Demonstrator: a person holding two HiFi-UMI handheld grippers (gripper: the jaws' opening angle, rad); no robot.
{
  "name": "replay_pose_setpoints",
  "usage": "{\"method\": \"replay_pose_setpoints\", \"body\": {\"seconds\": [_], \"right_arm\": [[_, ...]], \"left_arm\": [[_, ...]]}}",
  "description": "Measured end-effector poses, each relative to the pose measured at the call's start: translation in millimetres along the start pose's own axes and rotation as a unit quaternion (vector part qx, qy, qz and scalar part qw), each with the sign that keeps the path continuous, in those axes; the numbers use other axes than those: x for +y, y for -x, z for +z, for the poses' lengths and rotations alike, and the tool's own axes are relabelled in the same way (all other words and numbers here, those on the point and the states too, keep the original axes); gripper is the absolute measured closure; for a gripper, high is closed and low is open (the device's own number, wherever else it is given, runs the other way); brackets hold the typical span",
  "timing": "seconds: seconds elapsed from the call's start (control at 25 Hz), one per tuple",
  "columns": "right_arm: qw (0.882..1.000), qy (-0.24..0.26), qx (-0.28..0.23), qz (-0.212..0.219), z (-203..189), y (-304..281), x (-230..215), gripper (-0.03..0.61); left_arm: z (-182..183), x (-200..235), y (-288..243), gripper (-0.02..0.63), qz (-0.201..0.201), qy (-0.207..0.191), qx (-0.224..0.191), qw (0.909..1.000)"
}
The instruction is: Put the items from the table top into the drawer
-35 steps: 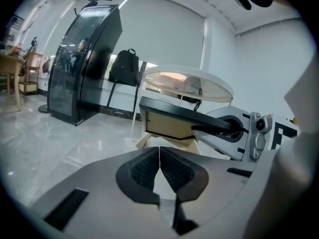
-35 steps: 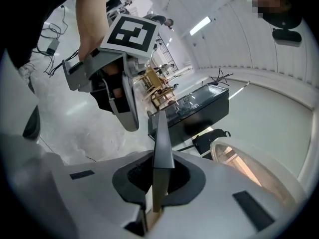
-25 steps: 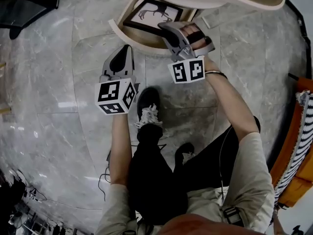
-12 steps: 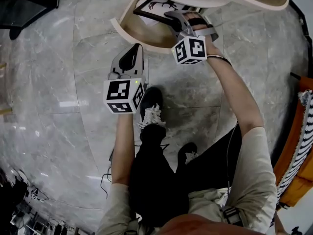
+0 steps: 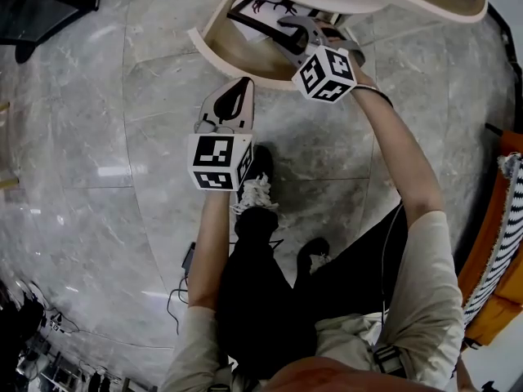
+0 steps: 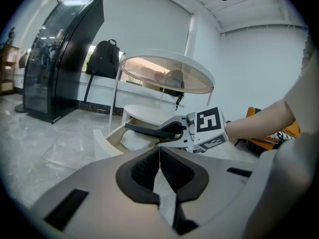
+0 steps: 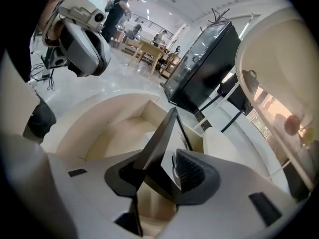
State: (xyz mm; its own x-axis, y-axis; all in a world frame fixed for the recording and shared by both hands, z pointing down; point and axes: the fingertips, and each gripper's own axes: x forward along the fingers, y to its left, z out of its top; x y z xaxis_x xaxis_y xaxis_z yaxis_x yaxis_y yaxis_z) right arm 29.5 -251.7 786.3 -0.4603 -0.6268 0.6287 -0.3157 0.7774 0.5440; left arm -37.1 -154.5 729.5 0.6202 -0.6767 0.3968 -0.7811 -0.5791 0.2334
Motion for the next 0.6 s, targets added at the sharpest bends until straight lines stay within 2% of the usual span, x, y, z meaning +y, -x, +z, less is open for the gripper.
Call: {"method": "replay_pose_setpoints", "body": {"seconds": [0.16, 0.32, 0.6], "right_arm": [[0.999, -0.009, 0.020, 0.049, -8, -1, 10, 0.368], [0.991, -0.058, 0.028, 0.117, -9, -1, 21, 0.319], [0.976, -0.139, 0.016, 0.165, -5, 1, 20, 0.302]], "left_arm": [[-1, 1, 0, 0.592, 0.001, 0.004, -0.001, 1.0000], [-1, 1, 0, 0.592, 0.000, 0.011, -0.003, 0.9999], [3, 2, 0, 0.592, -0.006, 0.024, -0.013, 0.9996]]}}
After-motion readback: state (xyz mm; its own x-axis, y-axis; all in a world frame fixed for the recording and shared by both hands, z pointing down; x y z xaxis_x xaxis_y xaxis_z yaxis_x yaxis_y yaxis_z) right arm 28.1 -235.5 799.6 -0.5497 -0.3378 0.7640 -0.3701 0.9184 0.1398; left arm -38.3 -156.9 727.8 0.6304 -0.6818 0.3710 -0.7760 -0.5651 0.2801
